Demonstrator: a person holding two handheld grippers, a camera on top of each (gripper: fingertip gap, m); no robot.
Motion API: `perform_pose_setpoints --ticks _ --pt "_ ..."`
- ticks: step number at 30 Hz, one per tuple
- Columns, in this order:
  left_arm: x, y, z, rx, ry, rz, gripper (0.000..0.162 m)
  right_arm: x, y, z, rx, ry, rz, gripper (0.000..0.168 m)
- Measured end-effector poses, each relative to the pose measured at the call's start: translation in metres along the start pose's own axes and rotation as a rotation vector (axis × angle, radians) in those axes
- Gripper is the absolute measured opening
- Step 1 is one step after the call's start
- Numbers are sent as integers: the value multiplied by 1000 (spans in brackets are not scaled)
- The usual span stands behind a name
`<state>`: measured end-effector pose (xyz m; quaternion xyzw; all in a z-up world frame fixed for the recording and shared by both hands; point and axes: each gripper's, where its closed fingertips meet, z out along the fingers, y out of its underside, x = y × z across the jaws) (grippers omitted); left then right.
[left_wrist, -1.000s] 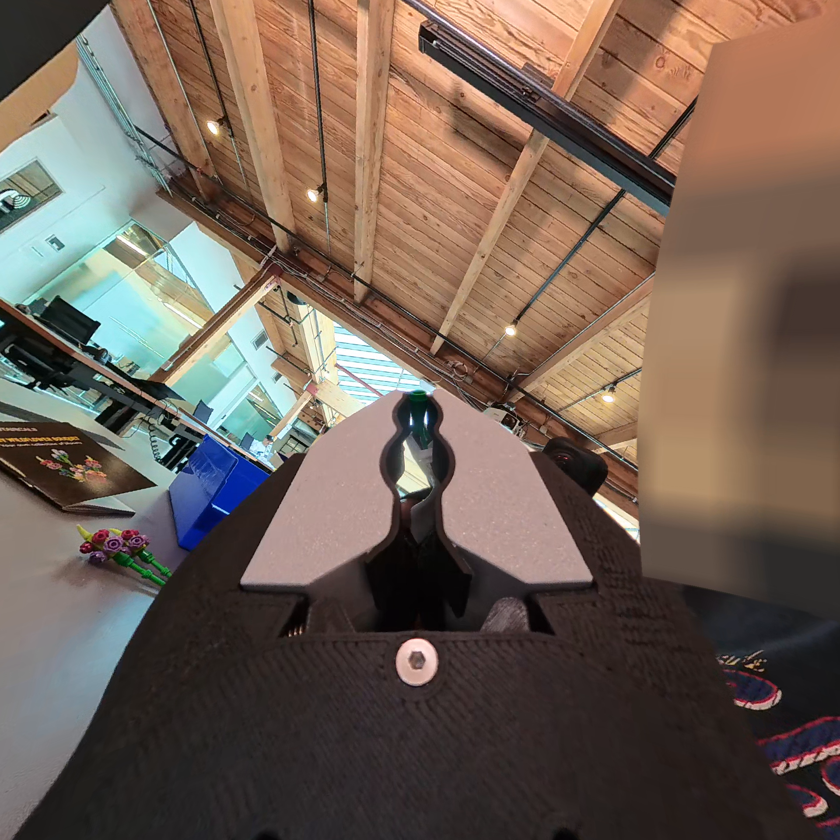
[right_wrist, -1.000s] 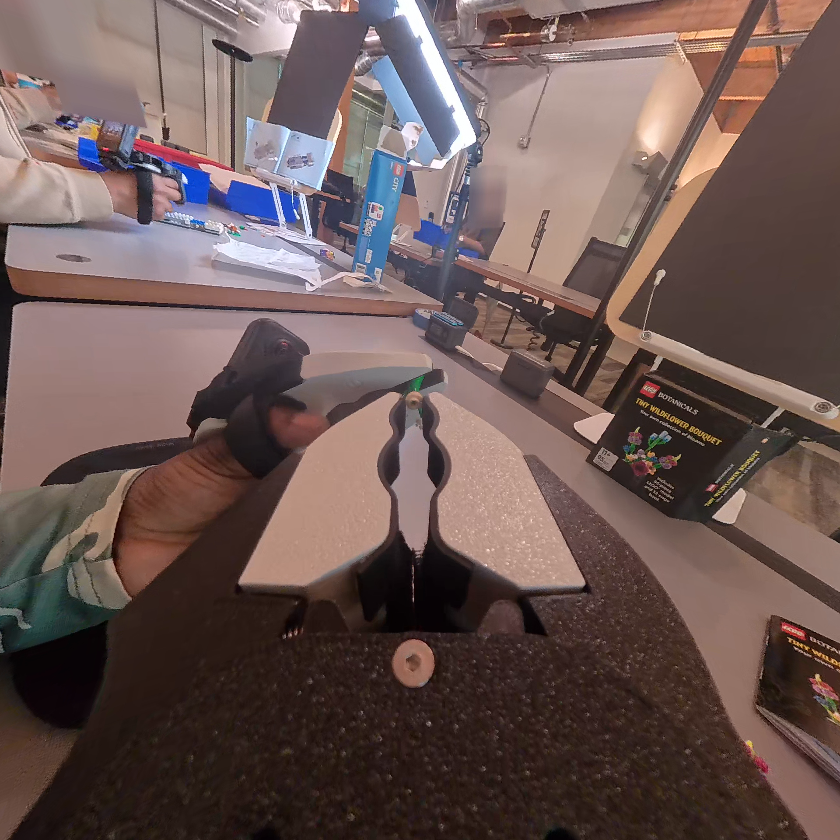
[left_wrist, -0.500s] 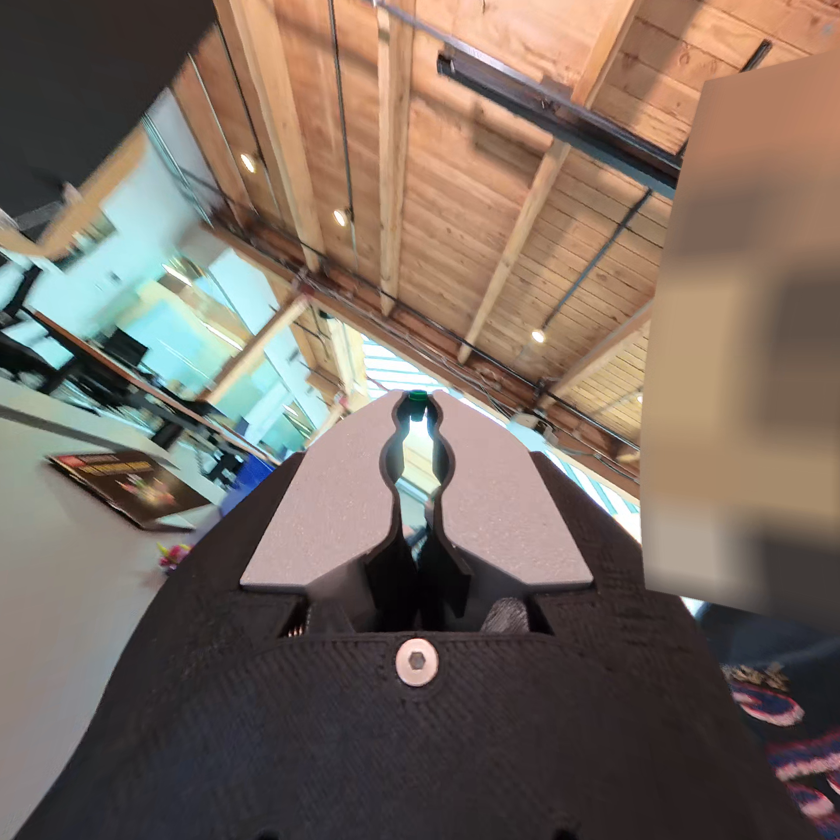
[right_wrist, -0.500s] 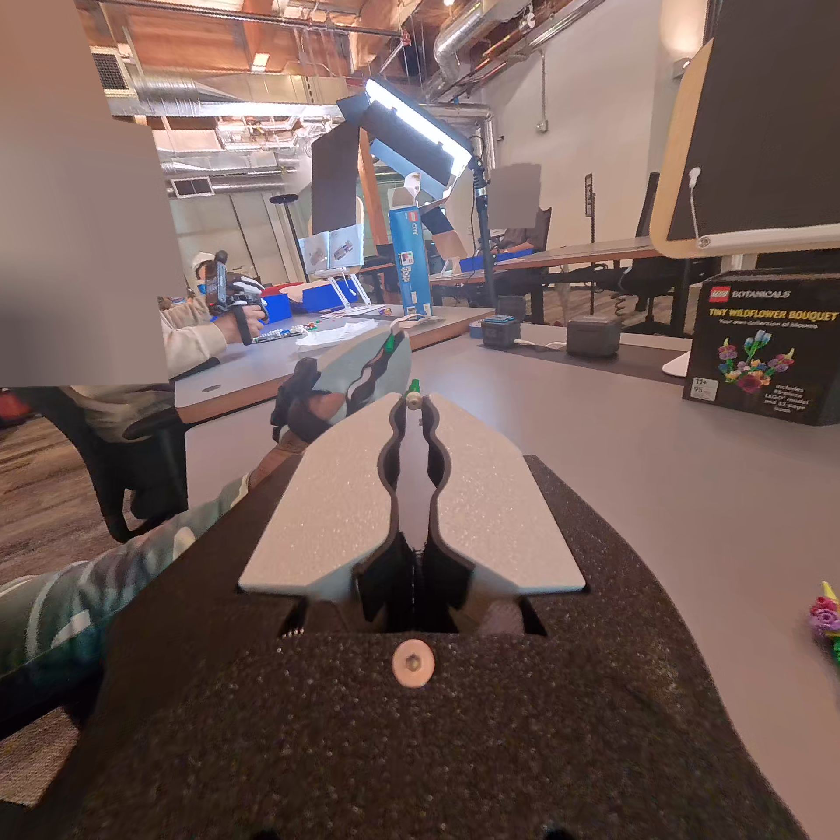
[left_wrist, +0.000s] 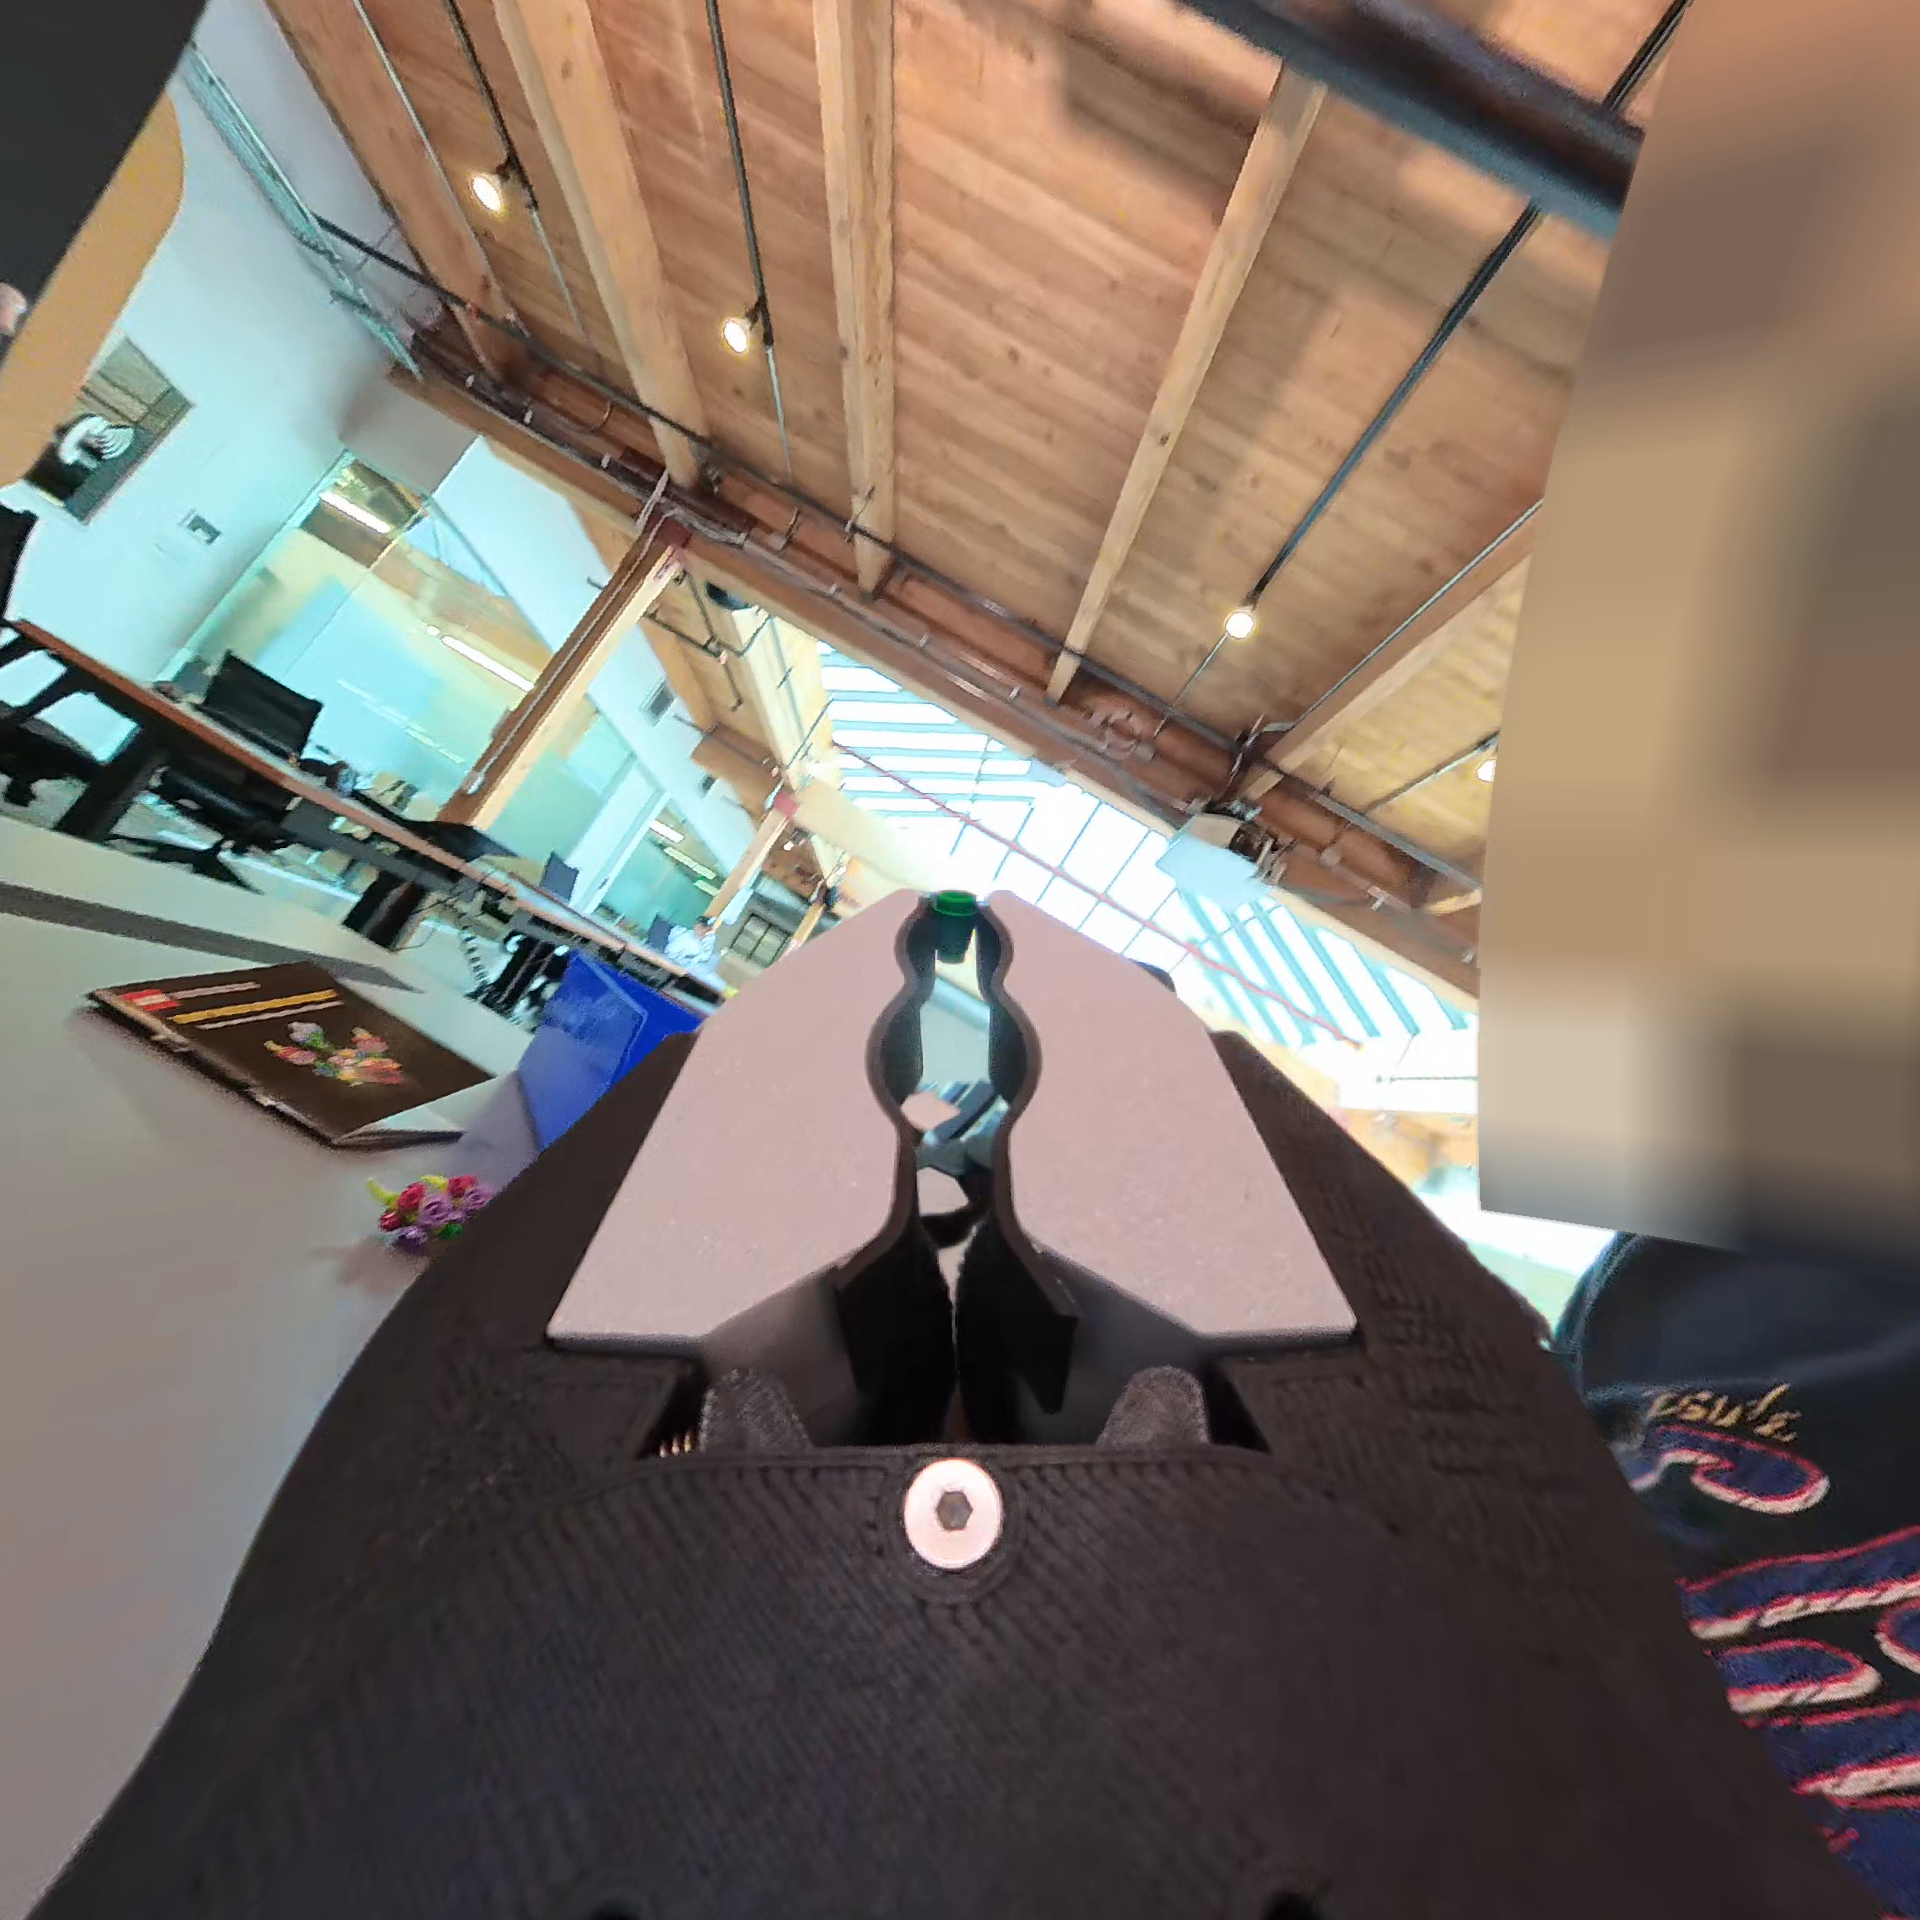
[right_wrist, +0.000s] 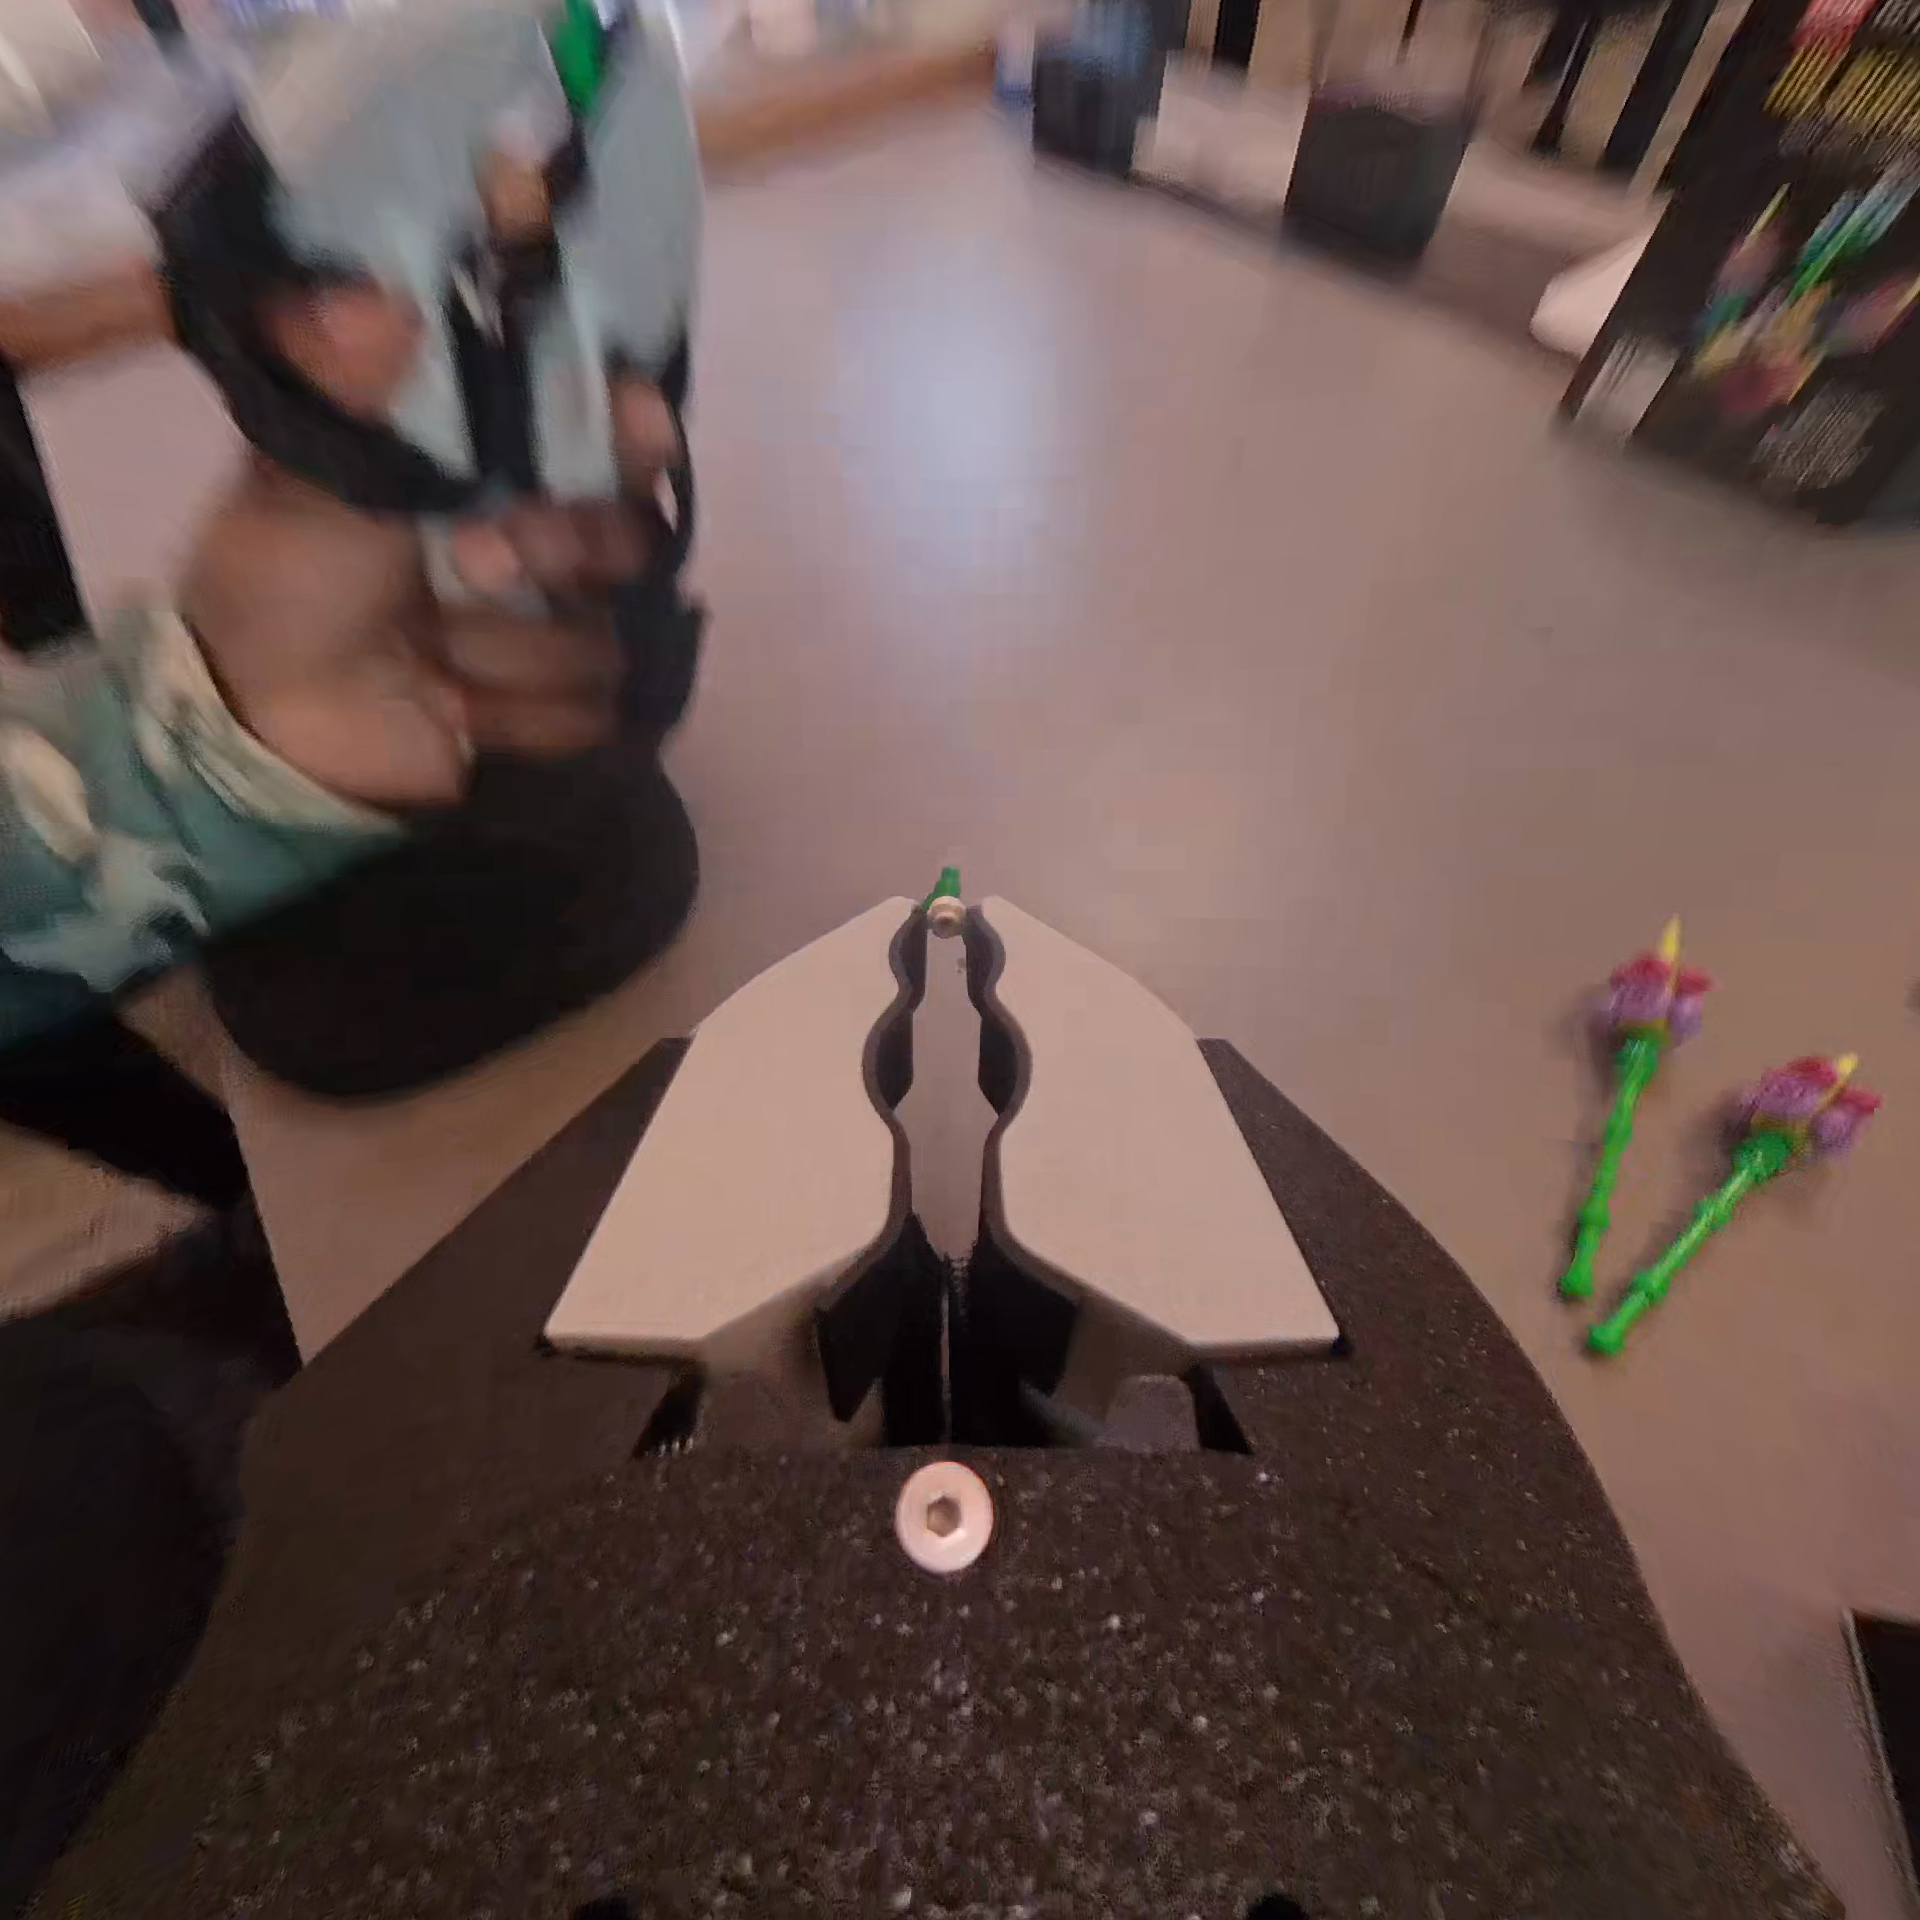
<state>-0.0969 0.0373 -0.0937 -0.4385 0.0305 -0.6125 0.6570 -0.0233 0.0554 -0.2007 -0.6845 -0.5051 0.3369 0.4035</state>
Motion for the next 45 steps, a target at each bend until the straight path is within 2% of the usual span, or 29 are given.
perform_pose_setpoints --ticks 2,4,7,9,14,19,22,26,34,45 --pt "-3 7 2 -64 -39 63 7 3 27 6 -178 4 -19 7" --pt "-5 16 4 -141 -78 143 7 8 44 9 -285 28 -41 7" --pt "-8 33 7 -270 -128 282 7 10 52 11 -335 44 -54 8" --pt "-10 43 8 -356 -165 432 7 10 52 11 -333 38 -40 14" --pt "-21 57 5 -576 -321 1017 7 10 23 -2 -129 -44 102 23" --pt "-27 70 3 -697 -344 1201 7 6 -18 -23 171 -121 204 11" --pt "-34 84 0 -822 -352 1323 7 -3 -35 -29 301 -157 230 12" --pt "-34 98 2 -897 -336 1425 7 -11 -32 -19 265 -123 197 15" --pt "-36 103 0 -952 -327 1528 8 -14 -32 -14 256 -141 219 15" --pt "-31 109 3 -944 -282 1525 11 -17 -27 -14 234 -151 197 7"
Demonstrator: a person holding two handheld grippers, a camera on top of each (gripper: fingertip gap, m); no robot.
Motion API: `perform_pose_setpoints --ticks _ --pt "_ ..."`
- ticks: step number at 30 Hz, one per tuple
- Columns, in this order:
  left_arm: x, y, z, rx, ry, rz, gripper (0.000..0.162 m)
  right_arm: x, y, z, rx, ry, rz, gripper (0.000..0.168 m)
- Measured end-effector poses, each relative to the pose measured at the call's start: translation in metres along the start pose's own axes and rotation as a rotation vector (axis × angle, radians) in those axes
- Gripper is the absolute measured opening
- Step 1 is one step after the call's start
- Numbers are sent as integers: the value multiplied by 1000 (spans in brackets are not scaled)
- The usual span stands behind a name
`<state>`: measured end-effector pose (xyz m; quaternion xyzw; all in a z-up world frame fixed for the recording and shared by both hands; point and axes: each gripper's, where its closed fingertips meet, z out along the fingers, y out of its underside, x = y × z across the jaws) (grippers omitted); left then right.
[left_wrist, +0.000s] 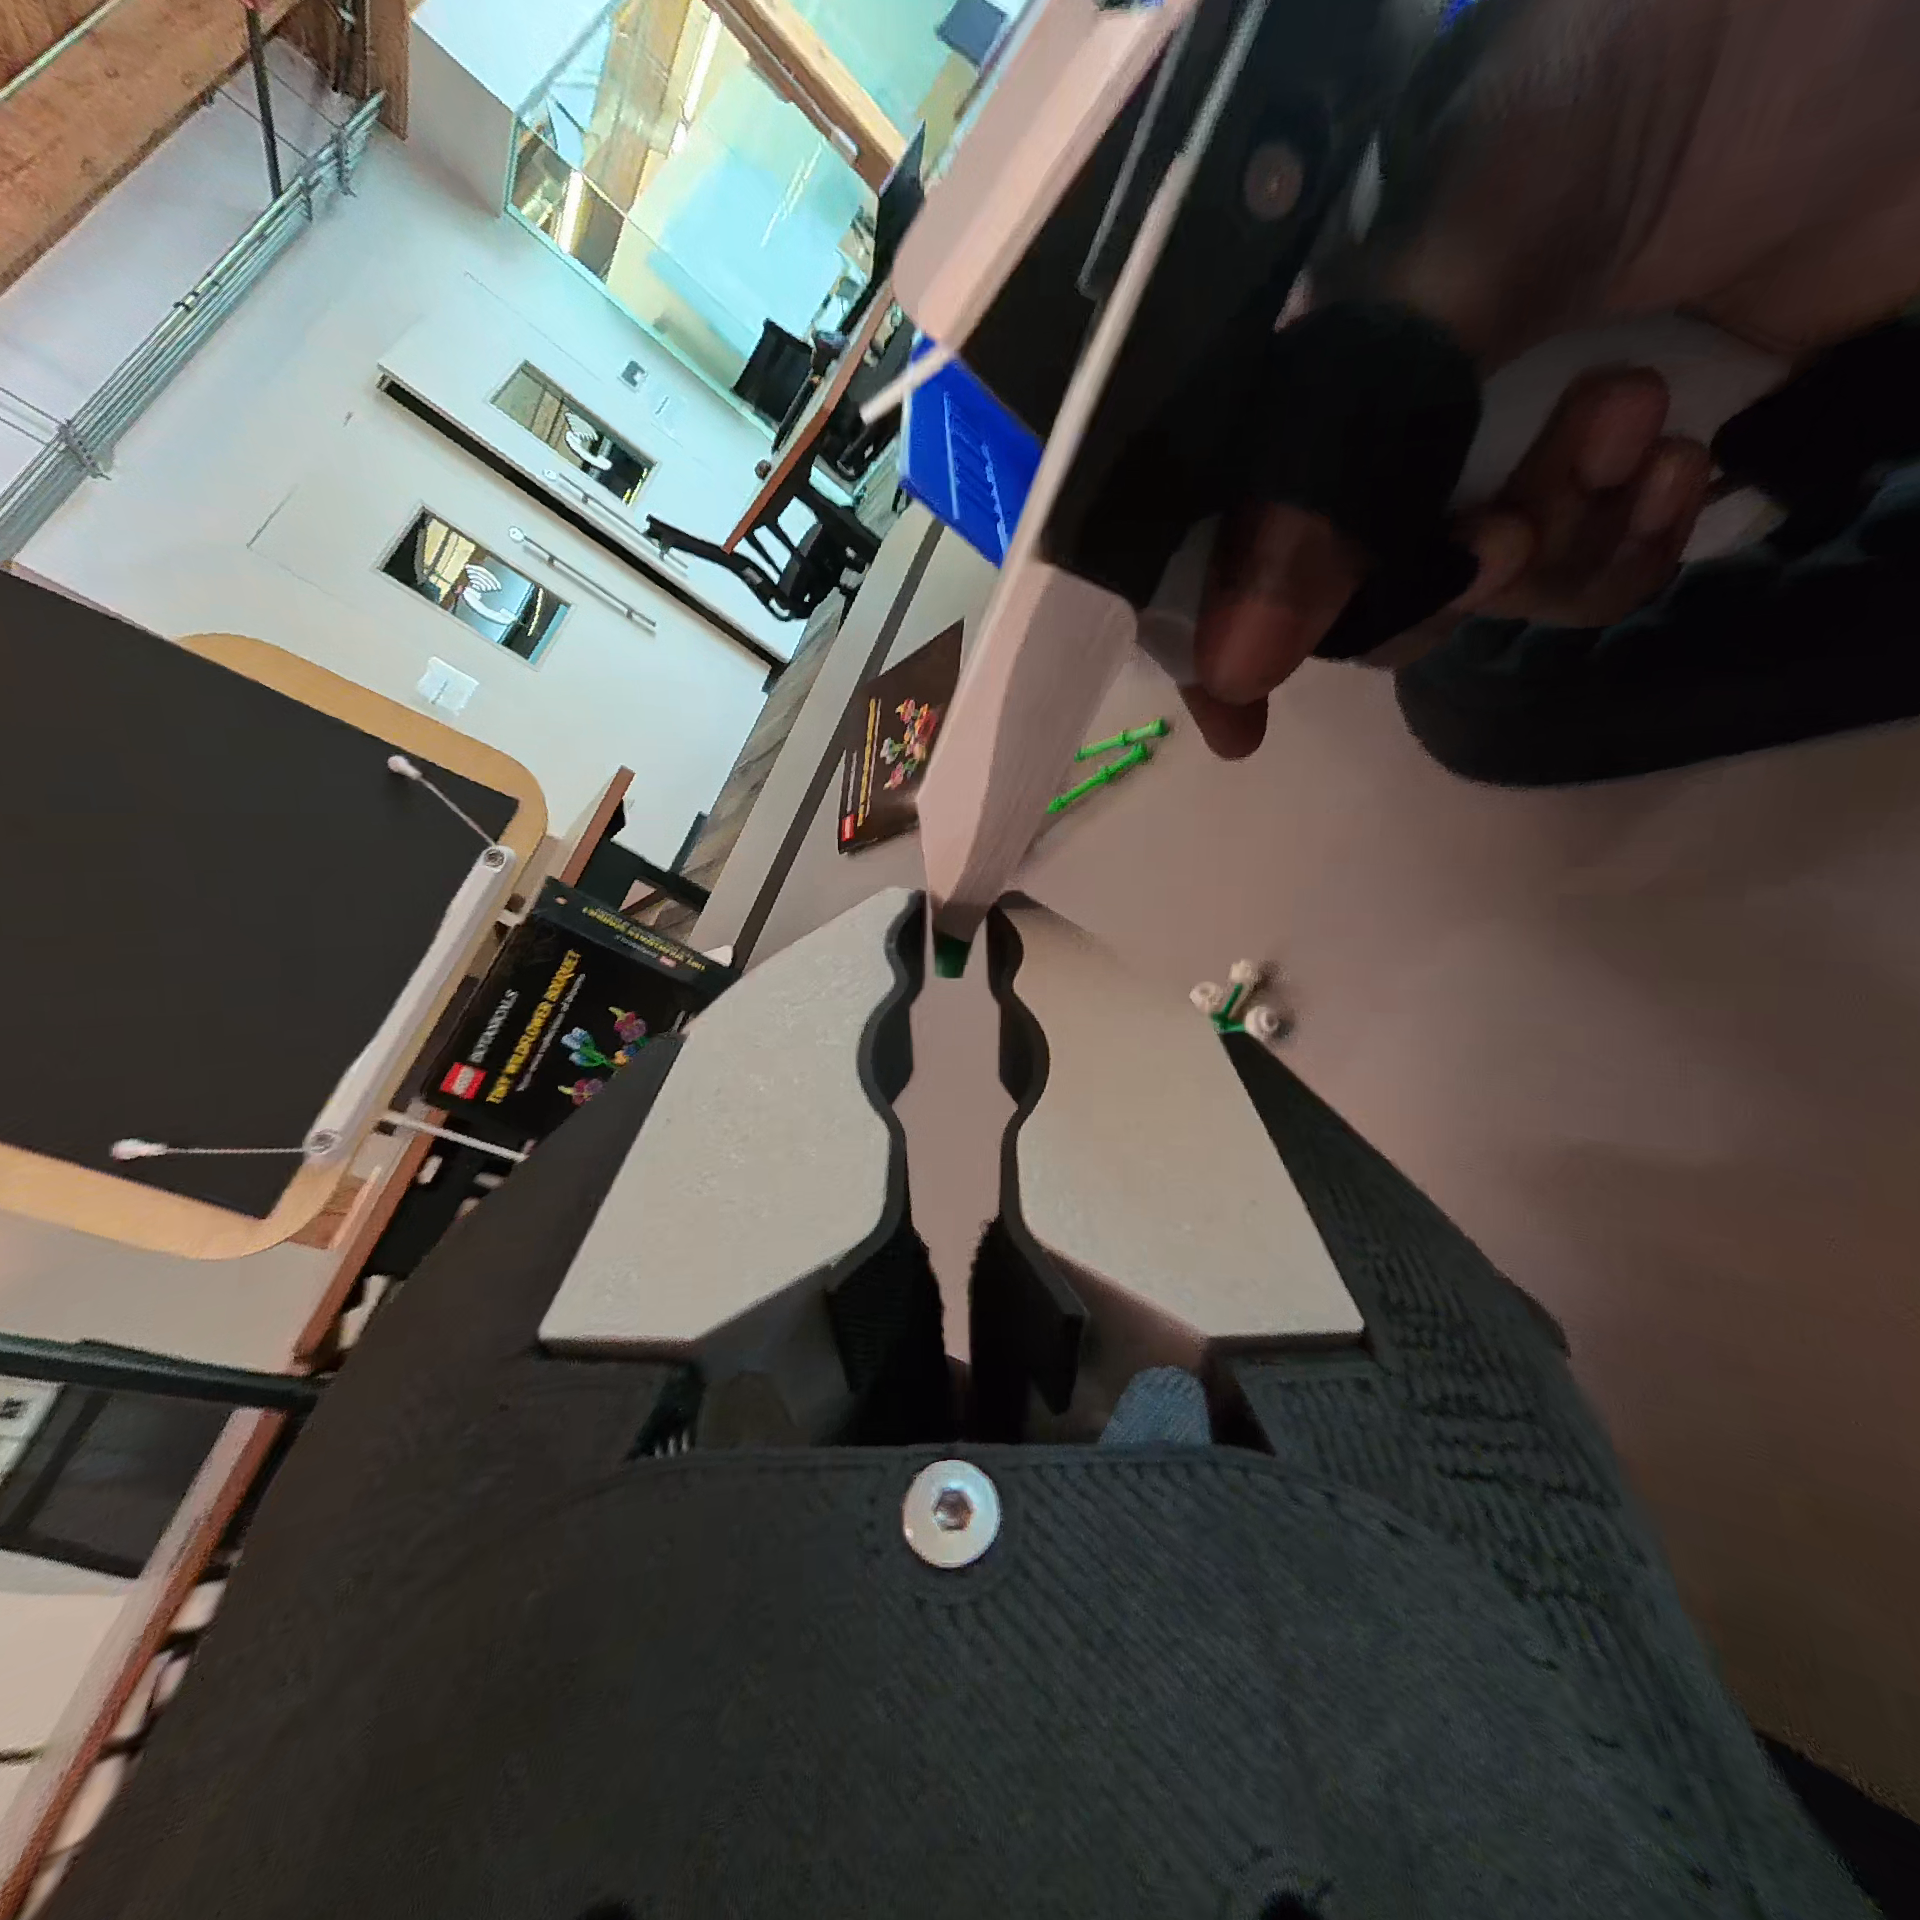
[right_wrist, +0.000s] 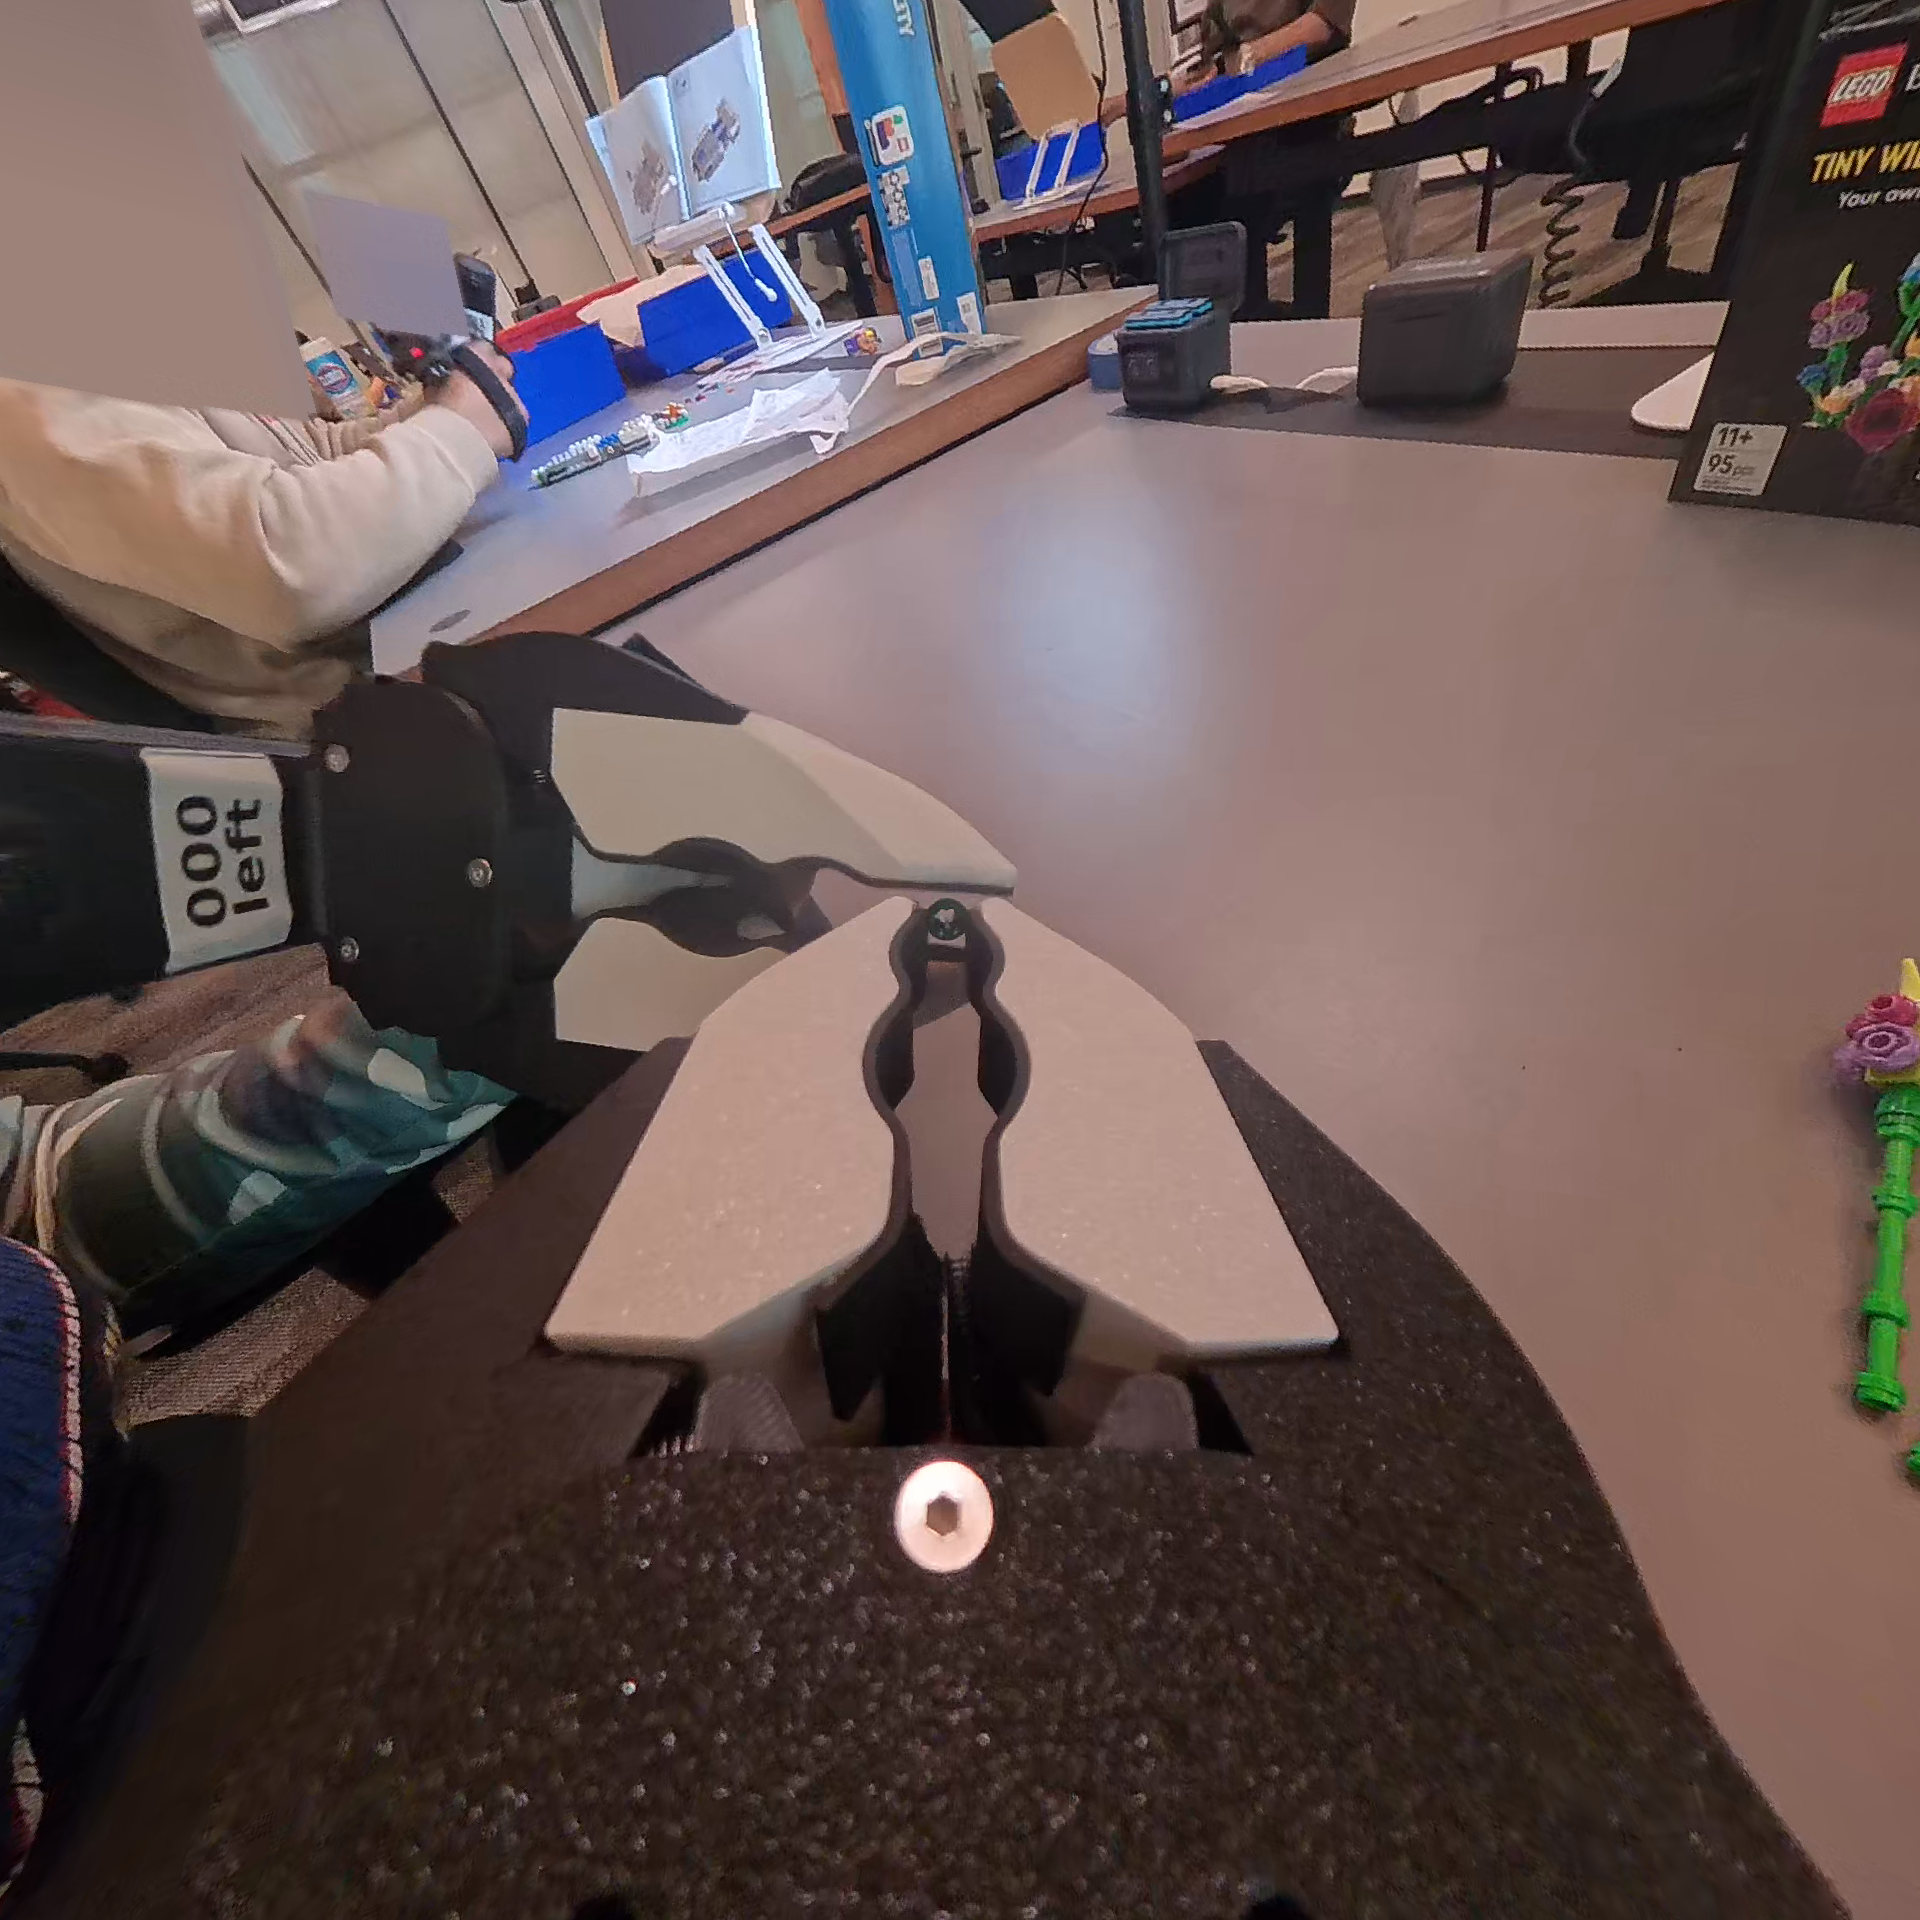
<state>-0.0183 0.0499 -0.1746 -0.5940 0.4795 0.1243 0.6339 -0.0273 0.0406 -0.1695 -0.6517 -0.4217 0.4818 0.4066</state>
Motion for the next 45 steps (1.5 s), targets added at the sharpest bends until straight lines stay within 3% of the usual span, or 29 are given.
perform_pose_setpoints --ticks 5,11,13,15,19,21,24,30,34,37,41,45 --pt "-11 -5 -5 119 36 -256 27 1 -16 -13 94 -19 14 7" --pt "-59 -2 -27 443 89 -965 28 8 -38 -42 162 43 -50 7" --pt "-79 6 -40 589 105 -1195 28 21 -45 -58 159 137 -92 7" --pt "-90 18 -46 658 98 -1340 27 49 -53 -86 134 341 -153 7" --pt "-90 23 -44 645 98 -1373 27 106 -72 -163 42 807 -257 7" --pt "-85 22 -40 609 102 -1341 27 122 -71 -188 -21 933 -241 7" --pt "-84 21 -39 599 104 -1324 27 140 -56 -199 -135 995 -171 7" --pt "-80 18 -37 574 111 -1273 27 142 -57 -204 -122 1024 -179 14" --pt "-77 16 -35 563 119 -1249 27 131 -66 -197 -73 982 -223 14" --pt "-76 15 -34 558 126 -1238 27 96 -69 -150 -20 718 -321 14" --pt "-75 13 -34 557 132 -1227 27 48 -17 -75 -212 223 -339 18" --pt "-72 11 -33 550 148 -1203 27 45 48 -35 -489 67 -373 17"
